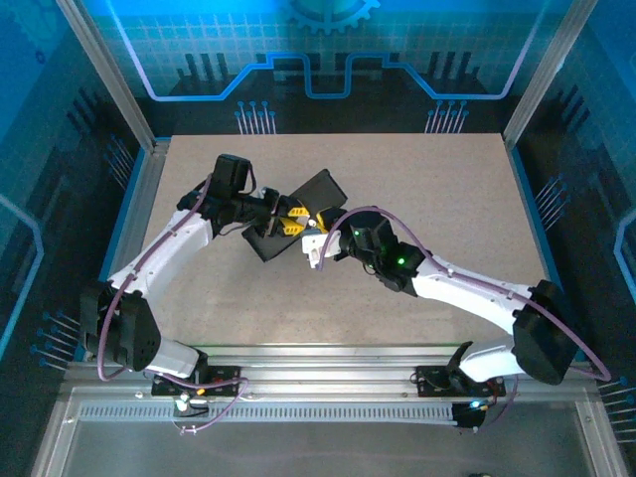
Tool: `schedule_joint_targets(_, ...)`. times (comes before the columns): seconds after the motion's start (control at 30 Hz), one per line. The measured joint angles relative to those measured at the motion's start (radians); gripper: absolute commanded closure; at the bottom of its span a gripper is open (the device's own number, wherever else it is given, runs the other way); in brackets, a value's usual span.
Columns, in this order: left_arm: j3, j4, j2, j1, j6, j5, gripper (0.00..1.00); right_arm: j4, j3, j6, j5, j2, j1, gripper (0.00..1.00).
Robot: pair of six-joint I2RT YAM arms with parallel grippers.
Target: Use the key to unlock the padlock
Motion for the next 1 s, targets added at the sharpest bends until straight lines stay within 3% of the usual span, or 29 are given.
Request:
schedule_joint_targets(0.5, 0.000, 0.000, 0.000, 0.006, -0.026, -0.016, 1.00, 0.029, 0.013, -0.031, 0.032, 0.032, 0.029, 0.80)
schedule_joint_targets(0.77, 0.000, -0.004, 0.000, 0.006, -0.026, -0.016, 1.00, 0.029, 0.015, -0.033, 0.050, 0.033, 0.036, 0.87)
schedule_joint_targets(1.0, 0.000, -0.014, 0.000, 0.006, -0.026, -0.023, 1.00, -0.056, 0.066, 0.018, 0.068, 0.038, 0.043, 0.92)
